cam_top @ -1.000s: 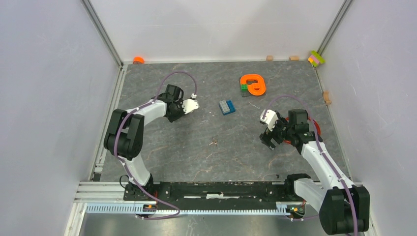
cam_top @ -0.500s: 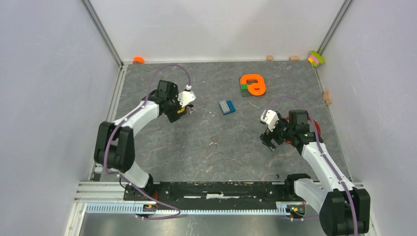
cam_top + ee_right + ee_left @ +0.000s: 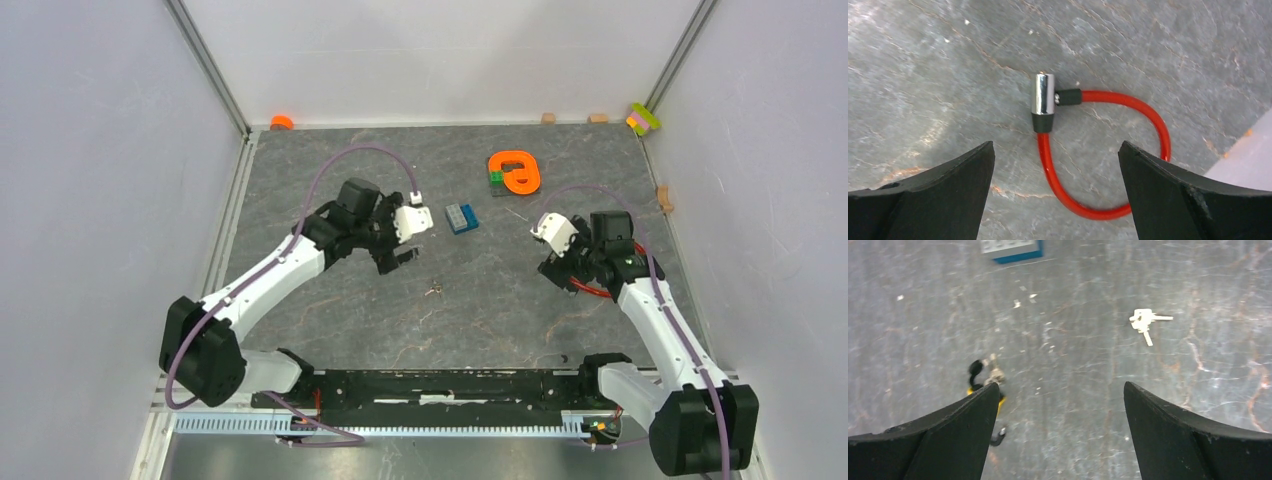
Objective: Unlock with the key
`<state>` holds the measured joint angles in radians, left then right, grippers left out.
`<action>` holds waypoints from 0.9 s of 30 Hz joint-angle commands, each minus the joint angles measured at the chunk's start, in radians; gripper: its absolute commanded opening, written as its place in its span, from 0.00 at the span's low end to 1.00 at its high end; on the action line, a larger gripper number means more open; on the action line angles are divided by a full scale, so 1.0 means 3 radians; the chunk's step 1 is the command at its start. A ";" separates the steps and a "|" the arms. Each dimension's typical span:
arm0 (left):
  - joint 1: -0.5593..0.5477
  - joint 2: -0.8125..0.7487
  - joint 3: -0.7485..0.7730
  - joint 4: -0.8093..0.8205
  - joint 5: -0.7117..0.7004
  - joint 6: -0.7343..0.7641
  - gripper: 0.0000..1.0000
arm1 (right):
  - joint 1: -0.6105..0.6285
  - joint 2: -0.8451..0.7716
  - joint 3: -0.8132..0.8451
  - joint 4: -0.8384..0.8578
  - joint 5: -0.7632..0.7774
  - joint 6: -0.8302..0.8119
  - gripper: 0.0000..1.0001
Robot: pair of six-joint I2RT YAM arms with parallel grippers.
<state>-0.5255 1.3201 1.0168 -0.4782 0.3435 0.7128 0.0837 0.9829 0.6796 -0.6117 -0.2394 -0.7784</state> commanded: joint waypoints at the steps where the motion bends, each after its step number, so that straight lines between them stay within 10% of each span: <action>1: -0.0281 0.0098 -0.0099 0.0111 0.0130 -0.0255 0.99 | -0.0008 0.0077 0.0193 -0.0216 0.0412 -0.0120 0.98; 12: -0.0452 0.0661 -0.0030 0.0472 0.0602 -0.0464 0.91 | -0.0004 0.0000 0.0010 -0.0029 -0.0134 -0.0060 0.98; 27: -0.0556 0.1743 0.0862 -0.0623 0.1018 0.1559 0.62 | -0.0002 0.0177 -0.0184 0.0402 -0.0868 0.0145 0.98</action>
<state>-0.6724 1.8229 1.2179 -0.5632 0.6102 1.0069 0.0834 1.0546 0.6529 -0.5510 -0.4328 -0.7631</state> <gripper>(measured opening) 0.633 0.979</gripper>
